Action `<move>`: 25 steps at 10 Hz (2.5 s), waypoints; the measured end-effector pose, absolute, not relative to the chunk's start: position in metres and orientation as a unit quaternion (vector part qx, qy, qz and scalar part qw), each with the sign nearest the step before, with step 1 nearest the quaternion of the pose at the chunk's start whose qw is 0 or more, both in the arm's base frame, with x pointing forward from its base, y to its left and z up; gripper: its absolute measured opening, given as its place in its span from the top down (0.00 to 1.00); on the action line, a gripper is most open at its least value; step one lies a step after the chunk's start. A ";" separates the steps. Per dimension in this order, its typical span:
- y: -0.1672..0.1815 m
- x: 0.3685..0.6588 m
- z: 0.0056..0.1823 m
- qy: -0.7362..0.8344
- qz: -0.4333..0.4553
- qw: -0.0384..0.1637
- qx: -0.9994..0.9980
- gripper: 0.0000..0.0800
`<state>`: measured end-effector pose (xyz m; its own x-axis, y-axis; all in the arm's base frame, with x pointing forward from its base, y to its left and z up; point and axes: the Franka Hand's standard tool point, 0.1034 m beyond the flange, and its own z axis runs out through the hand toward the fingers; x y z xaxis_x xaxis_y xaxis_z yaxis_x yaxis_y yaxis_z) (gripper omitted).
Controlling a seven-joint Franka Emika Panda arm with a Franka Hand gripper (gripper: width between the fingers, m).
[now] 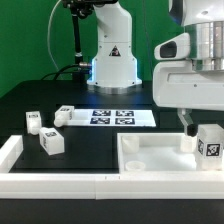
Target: Assemble one leg
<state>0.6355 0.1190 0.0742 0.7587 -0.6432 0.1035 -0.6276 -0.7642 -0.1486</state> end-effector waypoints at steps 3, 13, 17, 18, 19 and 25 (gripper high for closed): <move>0.115 0.639 0.077 0.105 -0.078 0.016 -0.991 0.19; 0.110 0.638 0.076 0.330 -0.061 0.028 -0.942 0.64; 0.113 0.636 0.076 0.624 -0.012 0.036 -0.780 0.64; 0.113 0.638 0.076 0.677 -0.017 0.049 -0.734 0.64; 0.114 0.638 0.076 0.697 -0.016 0.048 -0.715 0.64; 0.121 0.641 0.080 0.547 -0.026 0.035 -0.836 0.22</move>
Offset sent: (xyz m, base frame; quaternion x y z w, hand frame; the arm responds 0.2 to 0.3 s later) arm 0.0082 0.0162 -0.0092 0.0520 -0.1255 -0.4501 0.8826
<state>0.6409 0.1206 0.0801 0.4004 -0.9163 0.0049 -0.9126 -0.3993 -0.0875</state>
